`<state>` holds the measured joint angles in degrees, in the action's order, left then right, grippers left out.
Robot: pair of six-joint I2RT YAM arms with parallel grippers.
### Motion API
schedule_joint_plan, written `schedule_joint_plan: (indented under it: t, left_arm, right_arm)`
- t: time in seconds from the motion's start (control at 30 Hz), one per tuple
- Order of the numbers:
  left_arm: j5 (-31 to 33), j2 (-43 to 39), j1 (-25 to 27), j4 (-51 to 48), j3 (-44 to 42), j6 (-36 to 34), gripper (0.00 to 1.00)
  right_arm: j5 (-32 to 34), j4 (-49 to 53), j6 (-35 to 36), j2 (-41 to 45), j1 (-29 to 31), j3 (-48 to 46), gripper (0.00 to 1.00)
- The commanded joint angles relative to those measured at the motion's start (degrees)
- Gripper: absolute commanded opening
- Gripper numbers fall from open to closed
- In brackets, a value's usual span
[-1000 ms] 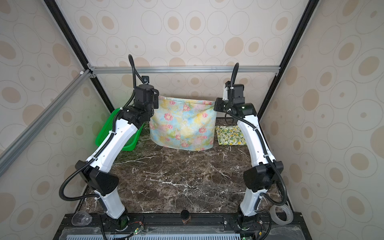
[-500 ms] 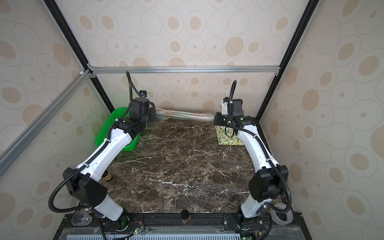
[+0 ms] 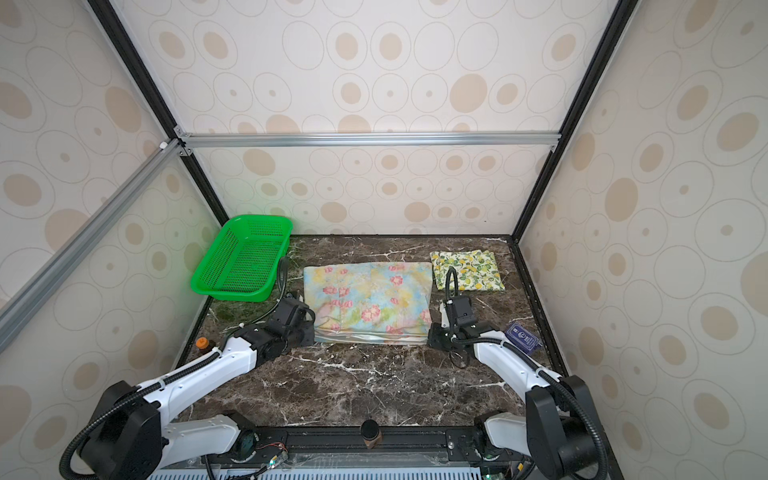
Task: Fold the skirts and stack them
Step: 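Lower the floral skirt flat onto the table with both grippers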
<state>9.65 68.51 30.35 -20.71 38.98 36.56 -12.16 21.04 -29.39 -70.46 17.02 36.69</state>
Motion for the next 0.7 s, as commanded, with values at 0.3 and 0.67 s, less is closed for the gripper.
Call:
schedule_joint_plan:
  t: [0.3, 0.67]
  left_arm:
    - [2.67, -8.82, 1.46, -9.92, 5.05, 2.59, 0.41]
    - [-2.78, 6.14, 3.71, -0.97, 5.76, -2.19, 0.35]
  right_arm:
    - [3.31, 5.66, -2.83, 11.54, 1.18, 3.22, 0.50]
    - [0.77, -4.43, -6.01, -0.60, 2.82, 1.06, 0.04]
